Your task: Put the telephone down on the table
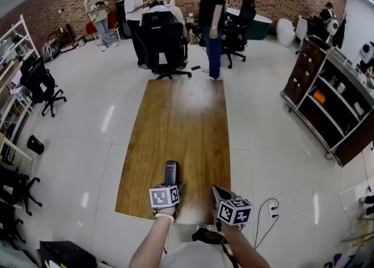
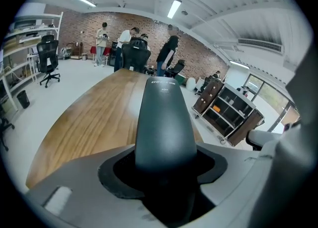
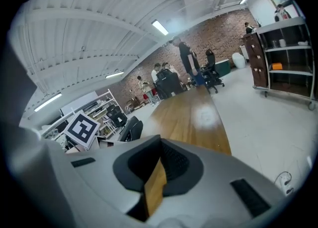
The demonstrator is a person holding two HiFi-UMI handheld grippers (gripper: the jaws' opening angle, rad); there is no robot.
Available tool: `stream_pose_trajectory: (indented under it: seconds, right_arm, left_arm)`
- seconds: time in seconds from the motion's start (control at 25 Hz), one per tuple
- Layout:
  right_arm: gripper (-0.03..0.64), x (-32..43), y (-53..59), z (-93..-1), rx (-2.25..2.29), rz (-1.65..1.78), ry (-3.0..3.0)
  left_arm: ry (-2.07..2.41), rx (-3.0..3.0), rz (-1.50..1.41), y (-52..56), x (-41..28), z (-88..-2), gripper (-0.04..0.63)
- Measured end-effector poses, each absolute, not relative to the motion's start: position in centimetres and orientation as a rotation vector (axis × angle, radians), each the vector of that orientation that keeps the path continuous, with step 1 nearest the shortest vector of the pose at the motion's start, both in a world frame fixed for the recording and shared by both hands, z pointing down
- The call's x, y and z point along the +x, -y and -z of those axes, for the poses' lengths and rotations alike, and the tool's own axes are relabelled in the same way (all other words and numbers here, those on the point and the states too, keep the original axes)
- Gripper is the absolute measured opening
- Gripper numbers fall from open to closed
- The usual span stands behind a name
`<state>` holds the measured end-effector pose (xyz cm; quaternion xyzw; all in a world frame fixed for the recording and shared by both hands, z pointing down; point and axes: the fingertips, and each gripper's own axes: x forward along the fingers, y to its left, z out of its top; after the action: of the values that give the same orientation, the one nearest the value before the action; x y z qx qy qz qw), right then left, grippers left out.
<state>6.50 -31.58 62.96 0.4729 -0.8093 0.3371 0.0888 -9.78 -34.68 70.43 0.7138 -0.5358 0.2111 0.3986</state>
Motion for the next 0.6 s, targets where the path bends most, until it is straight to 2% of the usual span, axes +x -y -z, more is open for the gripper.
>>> stream_pose_trajectory:
  seconds: [0.6]
  right_arm:
    - [0.012, 7.9, 34.6, -66.0, 1.35, -1.089, 2.351]
  left_arm:
    - [1.302, 1.638, -0.706, 38.3, -8.2, -78.5, 0.279]
